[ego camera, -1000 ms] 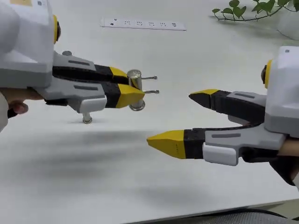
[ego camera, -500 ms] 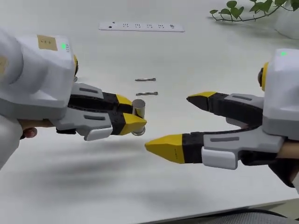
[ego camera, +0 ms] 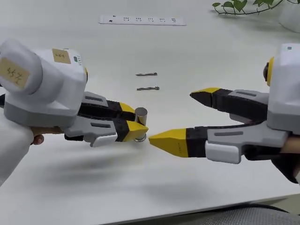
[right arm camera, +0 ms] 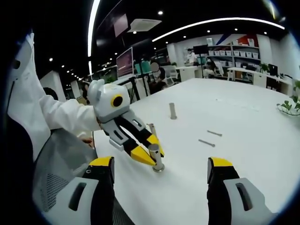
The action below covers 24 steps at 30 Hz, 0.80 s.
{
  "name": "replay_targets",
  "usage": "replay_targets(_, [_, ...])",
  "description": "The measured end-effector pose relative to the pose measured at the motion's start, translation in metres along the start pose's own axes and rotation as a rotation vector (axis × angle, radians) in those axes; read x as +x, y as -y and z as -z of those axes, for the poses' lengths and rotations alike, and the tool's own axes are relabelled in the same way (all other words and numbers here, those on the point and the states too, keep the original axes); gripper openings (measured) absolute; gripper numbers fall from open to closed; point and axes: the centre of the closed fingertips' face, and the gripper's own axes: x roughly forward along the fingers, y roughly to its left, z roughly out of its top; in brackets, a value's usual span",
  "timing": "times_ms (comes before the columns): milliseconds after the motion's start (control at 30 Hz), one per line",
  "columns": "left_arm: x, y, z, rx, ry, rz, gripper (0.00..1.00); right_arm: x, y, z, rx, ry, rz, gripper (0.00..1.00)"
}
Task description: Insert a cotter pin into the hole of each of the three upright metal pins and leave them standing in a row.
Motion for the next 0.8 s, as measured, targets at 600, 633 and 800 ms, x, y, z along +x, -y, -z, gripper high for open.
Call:
replay_targets(600, [0.004,-0.003,0.016,-0.009,-0.030,-0.031,0.09,0.003,0.000,0.005,0.004,-0.015,-0.013,0.78])
replay_targets(633, [0.004,-0.002,0.016,-0.007,-0.030,-0.030,0.09,0.003,0.000,0.005,0.004,-0.016,-0.014,0.78])
replay_targets(800, [0.005,0.000,0.023,0.017,-0.055,-0.027,0.09,0.003,0.000,0.006,0.002,-0.021,-0.014,0.78])
